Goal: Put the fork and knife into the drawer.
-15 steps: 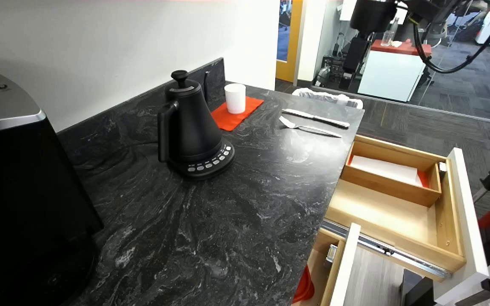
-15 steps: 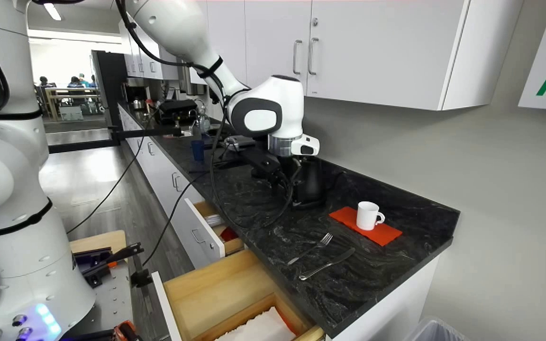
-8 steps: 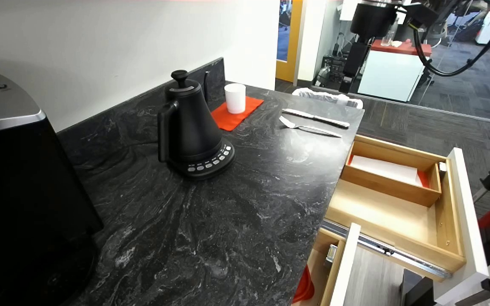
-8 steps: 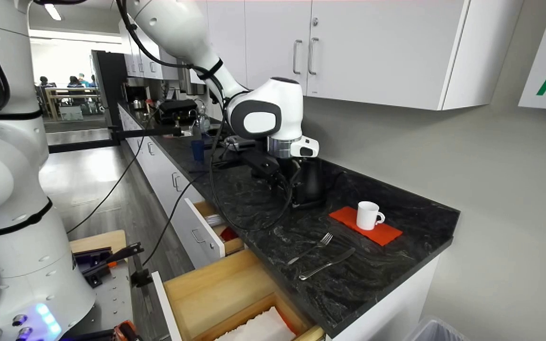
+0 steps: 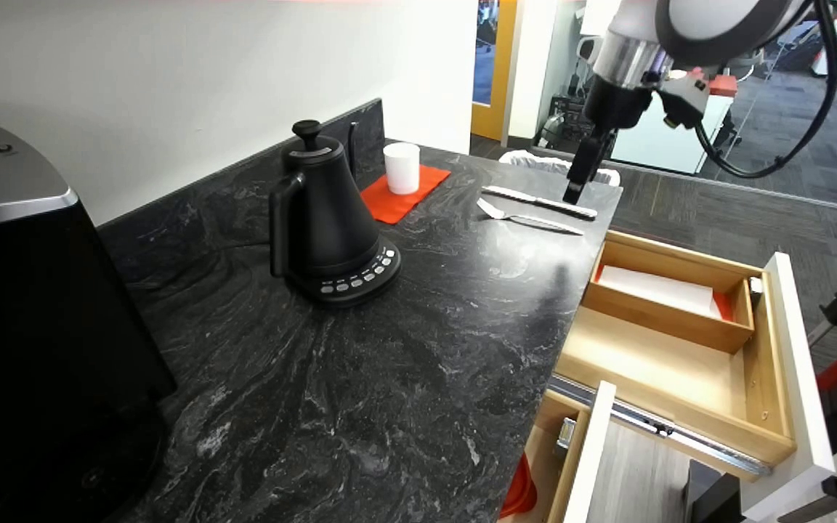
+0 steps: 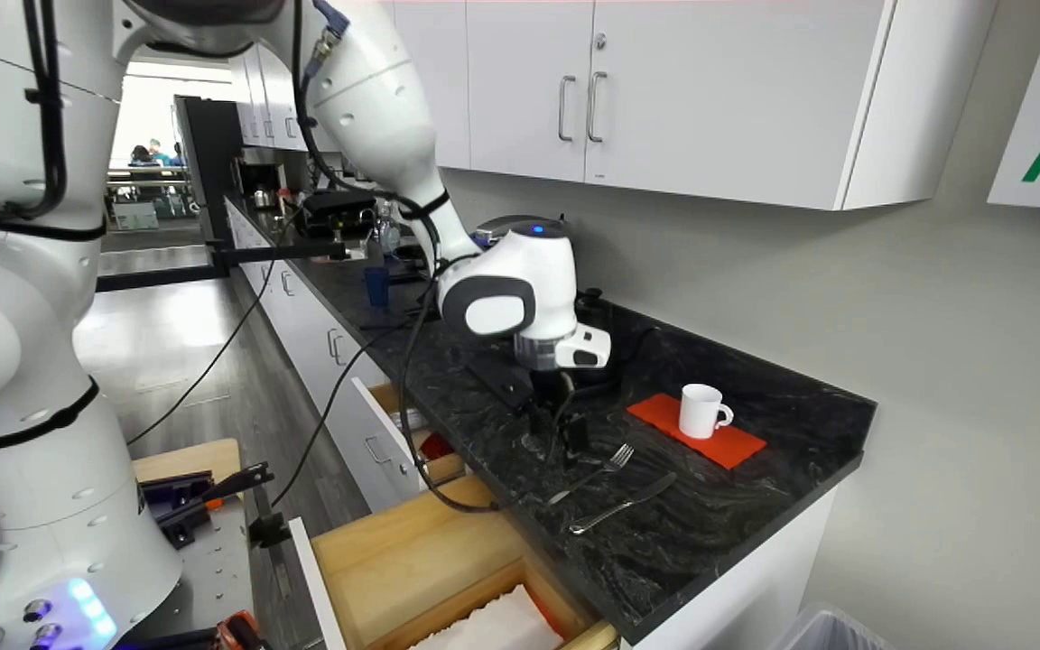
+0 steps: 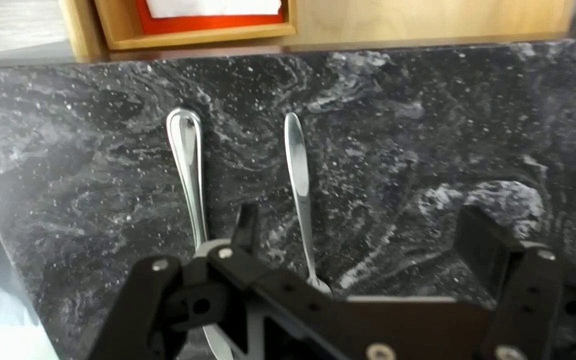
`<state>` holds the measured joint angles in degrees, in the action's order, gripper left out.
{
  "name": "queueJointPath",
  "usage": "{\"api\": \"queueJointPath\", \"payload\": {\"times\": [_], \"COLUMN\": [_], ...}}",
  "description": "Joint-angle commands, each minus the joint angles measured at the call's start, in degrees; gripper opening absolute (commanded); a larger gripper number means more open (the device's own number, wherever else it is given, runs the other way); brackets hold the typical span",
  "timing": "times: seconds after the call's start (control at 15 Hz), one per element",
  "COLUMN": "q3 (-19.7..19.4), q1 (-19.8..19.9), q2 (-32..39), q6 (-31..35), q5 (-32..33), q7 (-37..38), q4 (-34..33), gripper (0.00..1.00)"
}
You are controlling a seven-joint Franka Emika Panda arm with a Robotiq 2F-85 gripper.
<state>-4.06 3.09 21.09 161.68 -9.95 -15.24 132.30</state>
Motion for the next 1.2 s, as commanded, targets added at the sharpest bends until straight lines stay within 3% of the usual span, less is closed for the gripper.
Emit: {"api": "queueJointPath", "payload": {"times": [0.0,0.2,0.6,1.0,1.13], "q3": [1.0,-1.7,-3.6,-3.2,-2.9], "q1": [2.6,-0.2,-2.3,-1.2,-1.0], "q2": [10.1,17.5,24.2,27.6,25.1], "q6": [6.5,6.2,4.9,-3.2,-4.7], "q5": [2.6,6.0,9.6,8.2,8.1], "q7": [3.0,7.6,13.0,16.8,17.8], "q4": [-4.1,-13.0,-26.4,-33.0,-31.4], "gripper": [1.0,1.0,1.0,1.0,1.0]}}
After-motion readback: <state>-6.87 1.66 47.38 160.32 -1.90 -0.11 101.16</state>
